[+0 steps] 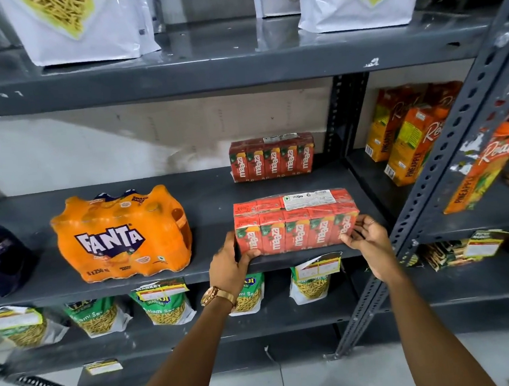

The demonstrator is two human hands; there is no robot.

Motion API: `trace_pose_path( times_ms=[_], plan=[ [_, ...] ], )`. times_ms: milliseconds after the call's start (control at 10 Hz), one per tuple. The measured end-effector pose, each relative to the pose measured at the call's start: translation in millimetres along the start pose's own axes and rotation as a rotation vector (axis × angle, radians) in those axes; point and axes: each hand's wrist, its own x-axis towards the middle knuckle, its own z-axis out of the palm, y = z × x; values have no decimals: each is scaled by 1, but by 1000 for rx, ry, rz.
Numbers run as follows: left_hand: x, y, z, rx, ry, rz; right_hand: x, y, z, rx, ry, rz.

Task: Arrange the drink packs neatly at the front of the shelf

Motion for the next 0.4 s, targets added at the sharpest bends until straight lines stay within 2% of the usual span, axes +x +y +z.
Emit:
trace_pose_path(
  times_ms=[200, 400],
  plan=[
    [-1, 2, -6, -49, -28, -29, -7, -11, 2, -32, -19, 18],
    [-4, 5, -22, -172, -114, 17, -49, -41, 9, -230, 62, -32]
  ],
)
